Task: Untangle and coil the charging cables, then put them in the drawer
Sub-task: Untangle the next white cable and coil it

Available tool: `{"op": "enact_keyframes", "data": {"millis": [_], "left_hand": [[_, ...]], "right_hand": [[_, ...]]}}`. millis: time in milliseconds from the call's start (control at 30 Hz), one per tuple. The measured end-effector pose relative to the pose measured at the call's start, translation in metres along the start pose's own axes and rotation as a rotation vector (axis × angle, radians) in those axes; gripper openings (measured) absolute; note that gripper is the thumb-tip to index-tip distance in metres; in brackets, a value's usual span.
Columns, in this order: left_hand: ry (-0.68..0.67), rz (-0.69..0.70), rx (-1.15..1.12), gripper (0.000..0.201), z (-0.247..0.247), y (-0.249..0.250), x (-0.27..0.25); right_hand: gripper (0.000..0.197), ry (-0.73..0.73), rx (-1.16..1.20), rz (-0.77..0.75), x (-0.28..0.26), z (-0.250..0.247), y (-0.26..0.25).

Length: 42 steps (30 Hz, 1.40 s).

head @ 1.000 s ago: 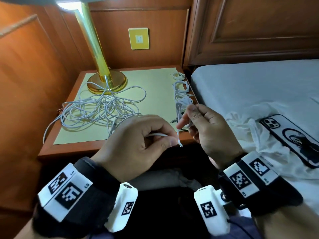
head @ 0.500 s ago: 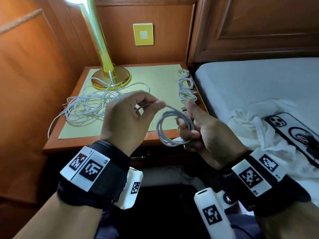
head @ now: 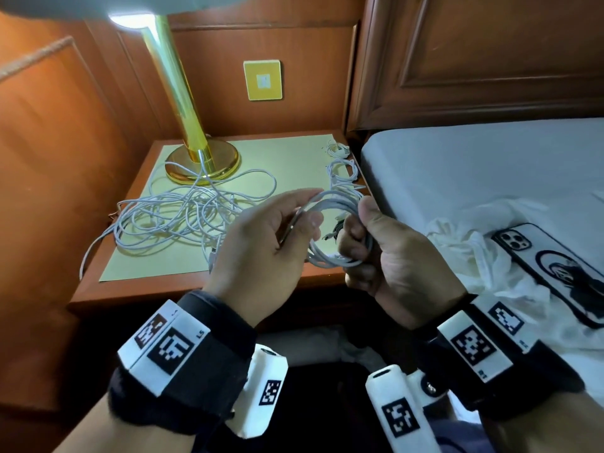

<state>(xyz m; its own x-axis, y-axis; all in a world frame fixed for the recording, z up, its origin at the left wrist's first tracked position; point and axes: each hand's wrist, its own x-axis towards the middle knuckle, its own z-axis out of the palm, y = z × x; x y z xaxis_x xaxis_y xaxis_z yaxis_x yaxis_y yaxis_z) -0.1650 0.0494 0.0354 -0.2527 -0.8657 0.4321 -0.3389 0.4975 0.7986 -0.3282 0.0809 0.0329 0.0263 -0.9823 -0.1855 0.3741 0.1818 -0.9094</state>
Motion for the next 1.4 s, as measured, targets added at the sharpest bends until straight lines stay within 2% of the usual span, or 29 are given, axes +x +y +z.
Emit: {"op": "enact_keyframes", "data": {"millis": [133,333,467,567,767,867,933,1067,1133,1233,1367,1400], "left_hand": [[0.059,0.085,0.125,0.034,0.006,-0.001,0.006],[0.083,0.174,0.270,0.032,0.014,-0.002,0.012],[0.039,0.168,0.215,0.034,0.015,0.000,0.014],[0.058,0.126,0.150,0.032,0.005,0.000,0.017],[0.138,0.219,0.302,0.023,-0.016,-0.011,0.024],[0.110,0.254,0.383,0.030,-0.016,-0.021,0.023],[0.120,0.239,0.465,0.034,-0.018,-0.027,0.024],[0.263,0.128,0.565,0.023,-0.036,-0.032,0.027],[0.284,0.101,0.609,0.021,-0.041,-0.035,0.027],[0.194,0.103,0.618,0.022,-0.030,-0.038,0.023],[-0.080,0.088,0.608,0.039,-0.011,-0.037,0.011],[-0.108,0.076,0.602,0.040,-0.011,-0.036,0.010]], "right_hand": [[0.044,0.063,-0.118,-0.056,0.002,-0.001,0.000],[0.038,0.095,-0.104,-0.023,0.002,-0.007,-0.001],[0.036,0.098,-0.012,0.028,0.000,-0.010,-0.008],[0.034,0.117,0.163,-0.013,0.000,-0.019,-0.019],[0.035,0.305,0.215,-0.121,-0.004,-0.044,-0.034],[0.038,0.355,0.263,-0.124,-0.004,-0.045,-0.034],[0.039,0.356,0.268,-0.119,-0.004,-0.044,-0.033],[0.037,0.309,0.263,-0.107,-0.003,-0.042,-0.032],[0.035,0.295,0.267,-0.109,-0.002,-0.040,-0.032],[0.034,0.240,0.273,-0.125,-0.002,-0.033,-0.027],[0.032,0.213,0.143,-0.234,-0.001,-0.020,-0.016],[0.033,0.231,0.070,-0.277,0.000,-0.019,-0.013]]}}
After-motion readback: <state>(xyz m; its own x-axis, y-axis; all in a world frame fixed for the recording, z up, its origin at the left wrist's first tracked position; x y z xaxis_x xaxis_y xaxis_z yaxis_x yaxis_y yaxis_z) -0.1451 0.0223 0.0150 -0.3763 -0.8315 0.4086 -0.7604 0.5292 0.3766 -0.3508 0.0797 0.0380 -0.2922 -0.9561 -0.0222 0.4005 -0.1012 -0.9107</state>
